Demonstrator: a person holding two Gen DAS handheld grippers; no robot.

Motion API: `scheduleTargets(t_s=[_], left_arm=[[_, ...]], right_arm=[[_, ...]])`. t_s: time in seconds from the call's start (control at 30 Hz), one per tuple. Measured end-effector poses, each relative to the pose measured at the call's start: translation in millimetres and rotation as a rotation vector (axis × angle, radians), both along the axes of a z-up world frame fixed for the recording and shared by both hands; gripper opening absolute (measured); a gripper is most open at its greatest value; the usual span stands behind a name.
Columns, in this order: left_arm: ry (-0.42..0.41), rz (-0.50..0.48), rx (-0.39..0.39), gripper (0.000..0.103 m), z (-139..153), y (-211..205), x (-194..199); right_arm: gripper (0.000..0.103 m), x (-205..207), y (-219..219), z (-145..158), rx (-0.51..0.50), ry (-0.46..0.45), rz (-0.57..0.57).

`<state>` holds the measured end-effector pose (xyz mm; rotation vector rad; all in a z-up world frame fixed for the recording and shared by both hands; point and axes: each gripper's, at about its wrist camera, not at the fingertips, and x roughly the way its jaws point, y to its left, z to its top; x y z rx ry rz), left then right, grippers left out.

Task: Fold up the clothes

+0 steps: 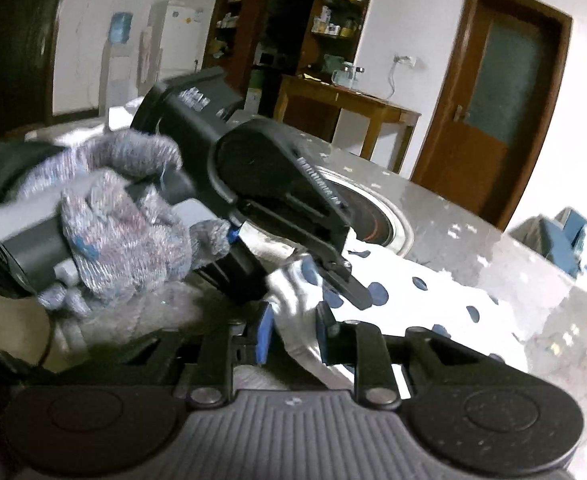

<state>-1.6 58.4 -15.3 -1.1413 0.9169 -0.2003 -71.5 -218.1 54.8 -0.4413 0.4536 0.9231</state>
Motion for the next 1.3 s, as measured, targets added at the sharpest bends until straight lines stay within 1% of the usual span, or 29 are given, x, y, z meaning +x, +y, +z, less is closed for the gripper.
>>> scheduleTargets(t_s=[0.13,0.17,0.27,0.33,0.43,0.63,0.73,0.8,0.83,0.9,1.0,1.13,1.3], left_arm=[[-0.002,-0.003,0.015,0.033,-3.3,3.5,2.3],[-0.006,-0.014,0.033,0.033,-1.2,3.5,3.2],[-0.018,-0.035,0.091,0.033,5.4,1.4,3.9],[-0.023,-0.042,0.122,0.033,8.1,1.0,-0.5],[-0.024,-0.049,0.149,0.033,11.0,1.5,-1.9],[-0.016,-0.060,0.195,0.033,17.4,1.1,-0.1],[-0.009,-0.068,0.223,0.033,21.4,-2.7,4.5],[-0.010,-0.076,0.267,0.033,26.3,-7.1,7.0],[-0.012,-0.082,0.298,0.033,29.5,-10.3,7.9],[-0.017,-0.094,0.367,0.033,36.3,-18.4,8.4],[-0.032,-0.118,0.454,0.033,45.3,-31.2,9.7],[-0.067,-0.147,0.542,0.033,56.4,-48.8,12.9],[-0.116,-0.183,0.617,0.033,70.0,-73.5,15.6]], right_arm=[[0.022,17.4,-23.4,12.6,0.070,0.039,-0.073],[0.023,25.8,-29.4,14.7,0.078,0.042,-0.109],[0.032,53.2,-46.0,15.8,0.088,0.055,-0.219],[0.032,80.2,-62.2,7.3,0.082,0.071,-0.309],[0.035,110.5,-81.0,-7.2,0.079,0.107,-0.433],[0.037,143.9,-116.2,-31.6,0.173,0.249,-0.558],[0.037,153.4,-118.2,-41.5,0.218,0.322,-0.556],[0.036,153.6,-119.2,-44.9,0.240,0.344,-0.532],[0.033,153.9,-119.1,-46.6,0.248,0.352,-0.522],[0.021,155.2,-117.7,-48.3,0.253,0.351,-0.516],[0.010,149.6,-120.8,-45.0,0.276,0.343,-0.523],[0.007,142.8,-127.9,-36.0,0.313,0.321,-0.541],[0.006,136.2,-140.6,-20.7,0.343,0.288,-0.561]])
